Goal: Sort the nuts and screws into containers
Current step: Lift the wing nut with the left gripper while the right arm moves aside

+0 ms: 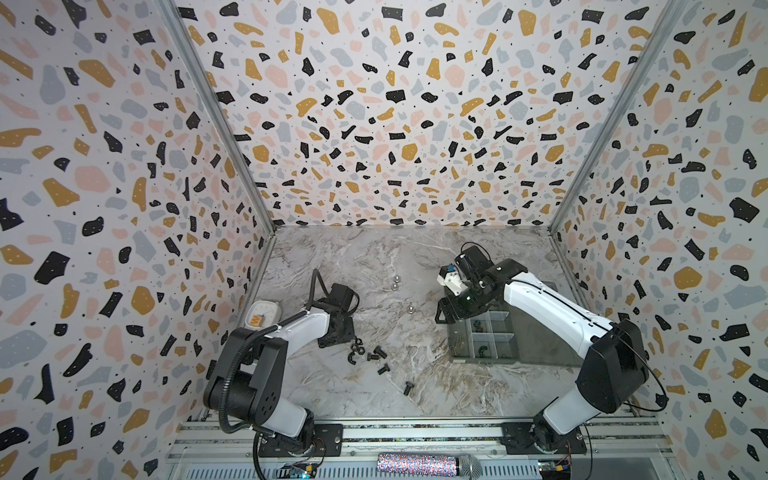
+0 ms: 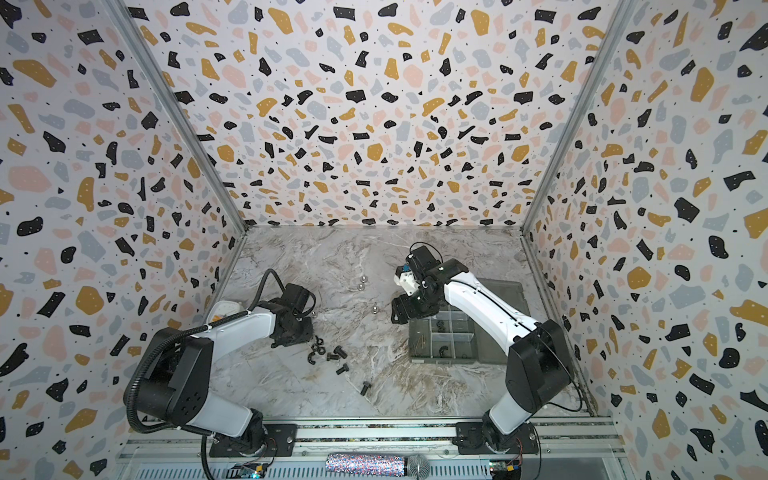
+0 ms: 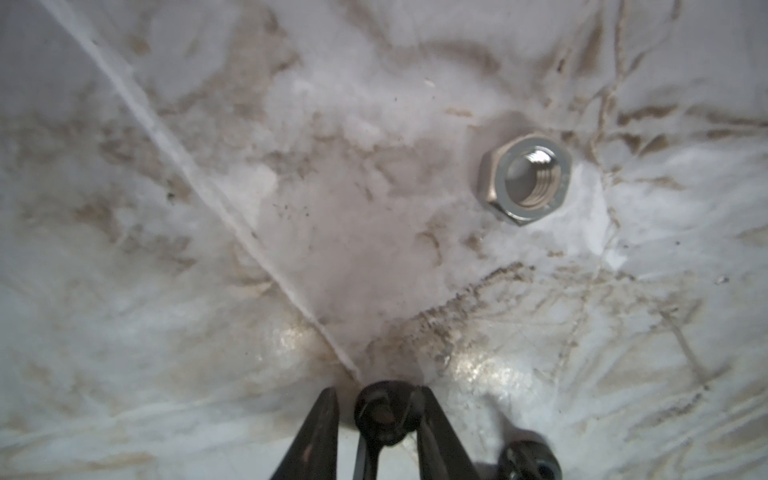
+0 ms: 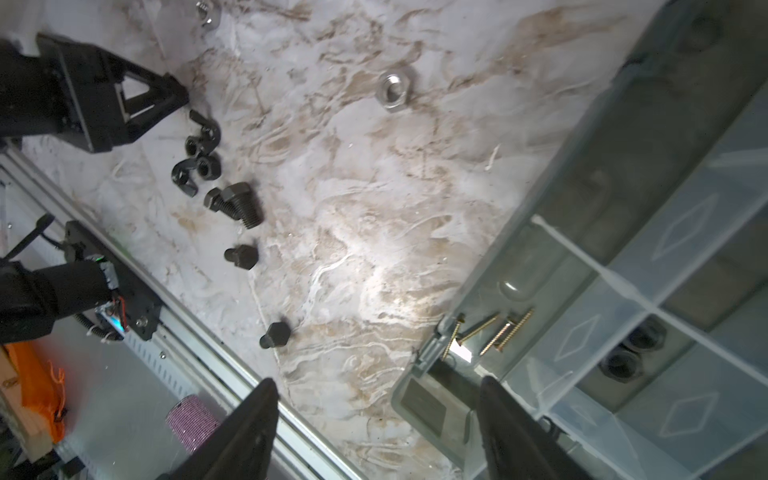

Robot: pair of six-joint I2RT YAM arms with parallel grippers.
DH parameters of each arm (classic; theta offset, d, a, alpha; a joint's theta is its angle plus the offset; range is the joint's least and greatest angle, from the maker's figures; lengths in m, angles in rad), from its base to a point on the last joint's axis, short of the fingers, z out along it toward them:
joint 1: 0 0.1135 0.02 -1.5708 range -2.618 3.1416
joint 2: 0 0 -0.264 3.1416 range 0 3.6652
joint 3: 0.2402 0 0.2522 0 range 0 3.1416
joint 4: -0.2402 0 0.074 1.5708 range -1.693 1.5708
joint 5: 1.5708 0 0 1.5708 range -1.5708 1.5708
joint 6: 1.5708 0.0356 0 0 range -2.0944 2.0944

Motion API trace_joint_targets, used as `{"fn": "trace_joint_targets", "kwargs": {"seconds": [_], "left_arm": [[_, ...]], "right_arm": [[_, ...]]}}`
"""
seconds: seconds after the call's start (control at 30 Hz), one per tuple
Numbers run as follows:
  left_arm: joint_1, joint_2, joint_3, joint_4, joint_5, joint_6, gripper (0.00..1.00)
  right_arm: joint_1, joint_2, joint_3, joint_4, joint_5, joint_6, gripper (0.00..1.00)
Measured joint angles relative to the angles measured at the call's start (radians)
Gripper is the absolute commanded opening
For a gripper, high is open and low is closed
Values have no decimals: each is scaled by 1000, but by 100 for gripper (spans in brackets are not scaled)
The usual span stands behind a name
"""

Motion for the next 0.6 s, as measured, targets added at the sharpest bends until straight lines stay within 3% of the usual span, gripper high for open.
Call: {"fn": "trace_joint_targets", "kwargs": {"seconds": [0.2, 0.6], "left_arm": [[-2, -6, -5, 4, 3, -6, 18], [-14, -6, 14, -40, 21, 3, 16]], "right_arm": [[18, -44, -11, -13, -17, 19, 79], [7, -105, -27, -36, -5, 60, 79]]}}
